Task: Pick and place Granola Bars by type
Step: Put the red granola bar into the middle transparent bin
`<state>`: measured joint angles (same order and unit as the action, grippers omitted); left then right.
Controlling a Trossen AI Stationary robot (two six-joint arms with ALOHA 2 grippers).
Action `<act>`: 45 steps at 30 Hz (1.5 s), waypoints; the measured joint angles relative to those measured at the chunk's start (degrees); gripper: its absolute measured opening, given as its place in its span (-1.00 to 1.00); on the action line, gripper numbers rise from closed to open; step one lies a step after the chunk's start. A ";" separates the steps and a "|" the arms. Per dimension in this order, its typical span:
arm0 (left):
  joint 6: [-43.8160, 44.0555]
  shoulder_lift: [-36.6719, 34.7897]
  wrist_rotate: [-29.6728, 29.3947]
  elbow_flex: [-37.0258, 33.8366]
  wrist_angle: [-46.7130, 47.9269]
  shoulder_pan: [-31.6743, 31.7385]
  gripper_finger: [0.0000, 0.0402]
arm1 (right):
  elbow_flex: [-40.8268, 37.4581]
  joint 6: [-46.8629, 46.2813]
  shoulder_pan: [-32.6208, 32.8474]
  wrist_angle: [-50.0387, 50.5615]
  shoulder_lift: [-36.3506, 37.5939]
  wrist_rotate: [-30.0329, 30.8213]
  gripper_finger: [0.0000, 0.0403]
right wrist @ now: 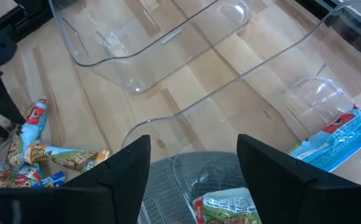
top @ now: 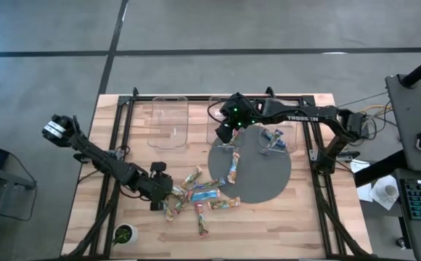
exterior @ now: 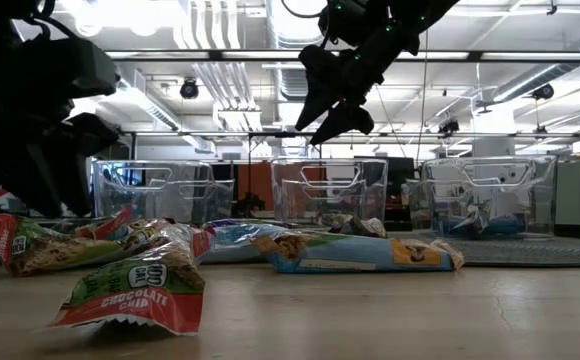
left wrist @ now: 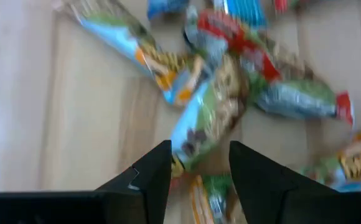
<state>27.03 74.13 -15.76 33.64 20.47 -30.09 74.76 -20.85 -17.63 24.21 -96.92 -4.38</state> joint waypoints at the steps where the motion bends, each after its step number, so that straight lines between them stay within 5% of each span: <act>1: 0.21 0.00 0.52 -0.27 0.16 0.00 -0.28 | 0.00 -0.14 0.00 0.00 0.00 0.00 0.15; 22: 18.71 0.04 -8.08 3.20 -1.60 0.90 -0.28 | 0.00 -1.45 0.00 0.07 0.00 0.23 0.13; 32: 15.13 -0.39 -9.24 2.97 -1.53 -0.46 -0.28 | -0.04 -1.72 -0.02 0.07 0.00 2.93 0.13; 45: 14.74 -2.92 -6.48 2.67 3.81 -3.48 0.12 | -0.54 -2.10 0.11 0.46 -0.02 3.06 0.13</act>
<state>41.77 71.21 -22.25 36.32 24.28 -33.57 74.22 -22.95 -17.52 24.66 -96.95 -1.32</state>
